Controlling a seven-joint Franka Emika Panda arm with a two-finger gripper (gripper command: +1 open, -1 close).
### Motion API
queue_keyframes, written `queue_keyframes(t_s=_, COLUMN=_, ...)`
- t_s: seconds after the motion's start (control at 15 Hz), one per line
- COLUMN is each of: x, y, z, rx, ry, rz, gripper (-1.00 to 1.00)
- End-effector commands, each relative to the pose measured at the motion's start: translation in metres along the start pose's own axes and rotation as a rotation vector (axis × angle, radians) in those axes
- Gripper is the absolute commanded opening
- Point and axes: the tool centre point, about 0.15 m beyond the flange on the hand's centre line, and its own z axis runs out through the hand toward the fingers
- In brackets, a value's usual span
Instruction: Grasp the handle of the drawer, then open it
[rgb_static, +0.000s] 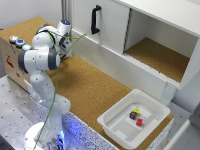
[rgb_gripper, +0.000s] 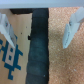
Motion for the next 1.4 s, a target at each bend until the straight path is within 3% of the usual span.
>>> queue_keyframes(t_s=0.0, x=0.010, y=-0.004, z=0.017, rx=0.062, ry=-0.050, rz=0.041, gripper=-1.00)
queue_keyframes(t_s=0.33, x=0.009, y=0.000, z=0.034, rx=0.115, ry=-0.079, rz=0.040, gripper=-1.00)
queue_keyframes(t_s=1.33, x=0.012, y=0.048, z=0.024, rx=0.128, ry=-0.043, rz=0.095, gripper=-1.00)
